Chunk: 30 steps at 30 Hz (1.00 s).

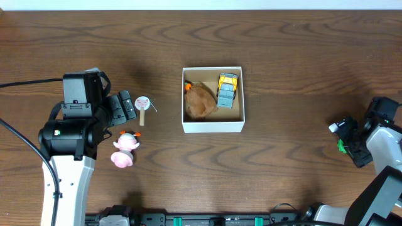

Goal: Pack container
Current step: 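Move right gripper to the green round toy and grasp it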

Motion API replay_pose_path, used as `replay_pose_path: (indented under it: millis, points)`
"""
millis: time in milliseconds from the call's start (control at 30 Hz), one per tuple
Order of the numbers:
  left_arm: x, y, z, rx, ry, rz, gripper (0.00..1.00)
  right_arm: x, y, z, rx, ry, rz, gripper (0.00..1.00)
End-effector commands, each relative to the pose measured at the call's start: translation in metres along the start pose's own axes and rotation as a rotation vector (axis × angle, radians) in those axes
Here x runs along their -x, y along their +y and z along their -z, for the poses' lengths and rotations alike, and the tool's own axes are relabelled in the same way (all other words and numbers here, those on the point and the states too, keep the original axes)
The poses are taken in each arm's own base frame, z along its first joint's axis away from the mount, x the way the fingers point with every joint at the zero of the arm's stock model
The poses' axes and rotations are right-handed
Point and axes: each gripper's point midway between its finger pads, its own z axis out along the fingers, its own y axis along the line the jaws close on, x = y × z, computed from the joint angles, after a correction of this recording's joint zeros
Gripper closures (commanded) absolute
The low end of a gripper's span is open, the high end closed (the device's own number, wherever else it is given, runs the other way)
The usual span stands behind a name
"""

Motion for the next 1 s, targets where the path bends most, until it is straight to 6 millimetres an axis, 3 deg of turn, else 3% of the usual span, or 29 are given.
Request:
replay_pose_path:
  millis: [0,967]
  points:
    - [0.006,0.001,0.005,0.003,-0.018,-0.003,0.02,0.002,-0.006,-0.003,-0.02,-0.01,0.018,0.01]
    - [0.006,0.001,0.005,0.003,-0.018,-0.003,0.02,0.004,-0.011,-0.021,-0.025,-0.091,0.013,0.01]
